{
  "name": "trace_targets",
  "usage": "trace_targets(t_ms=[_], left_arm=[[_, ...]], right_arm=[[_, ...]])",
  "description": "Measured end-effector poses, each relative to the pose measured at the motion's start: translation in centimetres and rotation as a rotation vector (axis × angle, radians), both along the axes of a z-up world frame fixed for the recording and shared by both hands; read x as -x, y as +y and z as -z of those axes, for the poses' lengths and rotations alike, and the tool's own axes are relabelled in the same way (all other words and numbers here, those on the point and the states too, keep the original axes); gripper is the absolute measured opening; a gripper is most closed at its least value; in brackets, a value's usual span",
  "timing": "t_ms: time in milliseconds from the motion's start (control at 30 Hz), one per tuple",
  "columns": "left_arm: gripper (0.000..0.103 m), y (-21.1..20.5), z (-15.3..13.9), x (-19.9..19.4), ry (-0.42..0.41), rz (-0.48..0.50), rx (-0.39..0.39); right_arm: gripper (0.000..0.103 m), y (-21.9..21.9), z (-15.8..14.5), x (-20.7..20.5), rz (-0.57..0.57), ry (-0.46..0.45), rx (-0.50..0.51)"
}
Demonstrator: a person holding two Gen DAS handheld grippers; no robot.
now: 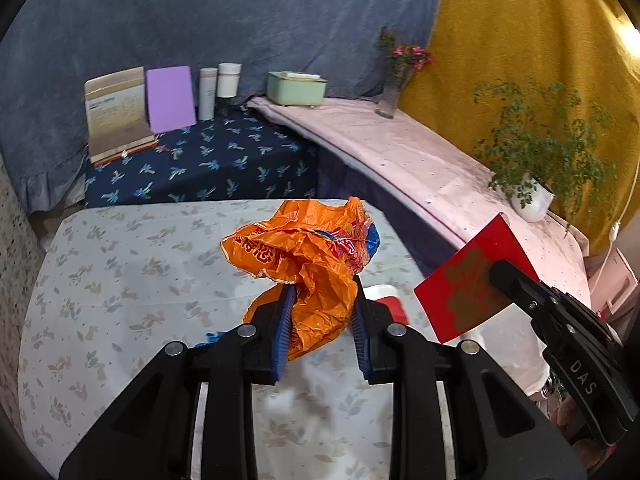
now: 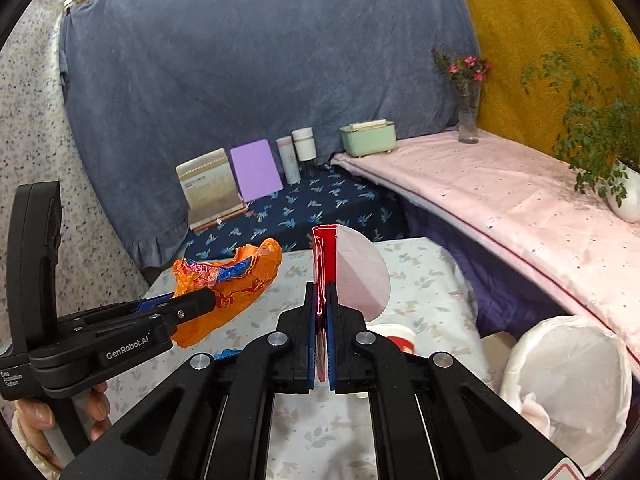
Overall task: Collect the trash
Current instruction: 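Carry the orange bag and red box over the trash bin and open both grippers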
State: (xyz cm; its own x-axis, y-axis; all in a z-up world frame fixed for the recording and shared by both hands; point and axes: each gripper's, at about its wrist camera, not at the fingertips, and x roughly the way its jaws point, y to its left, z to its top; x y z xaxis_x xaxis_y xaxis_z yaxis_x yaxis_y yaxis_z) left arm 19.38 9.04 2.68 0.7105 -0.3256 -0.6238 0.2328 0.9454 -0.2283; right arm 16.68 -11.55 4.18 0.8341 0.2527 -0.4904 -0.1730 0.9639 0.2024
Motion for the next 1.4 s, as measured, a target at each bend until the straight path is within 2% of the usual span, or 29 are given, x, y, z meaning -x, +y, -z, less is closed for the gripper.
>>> trace_targets(t_ms=[267,767,1133,1400], left_arm=[[0.025,-5.1,-1.5,1.7,-0.025,0.092,0.003],[0.026,-15.1,-2.2,4.5,-0.044,0.275,-0.047],[0.026,-21.7,-1.2,5.0,-0.011,0.407,-0.051],[0.026,-25.2,0.3,5.2,0.032,0.471,-0.045]], right_arm=[[0.004,-4.9,-1.1,2.7,0.088,-0.028,-0.021],[0.004,-14.1,-0.6,6.4,0.268,-0.026,-0.061],[0.004,-19.7,1.0,8.5,0.398,0.001,-0.058],[0.004,-22.0,1.9,8.8,0.441,0.026,-0.052]])
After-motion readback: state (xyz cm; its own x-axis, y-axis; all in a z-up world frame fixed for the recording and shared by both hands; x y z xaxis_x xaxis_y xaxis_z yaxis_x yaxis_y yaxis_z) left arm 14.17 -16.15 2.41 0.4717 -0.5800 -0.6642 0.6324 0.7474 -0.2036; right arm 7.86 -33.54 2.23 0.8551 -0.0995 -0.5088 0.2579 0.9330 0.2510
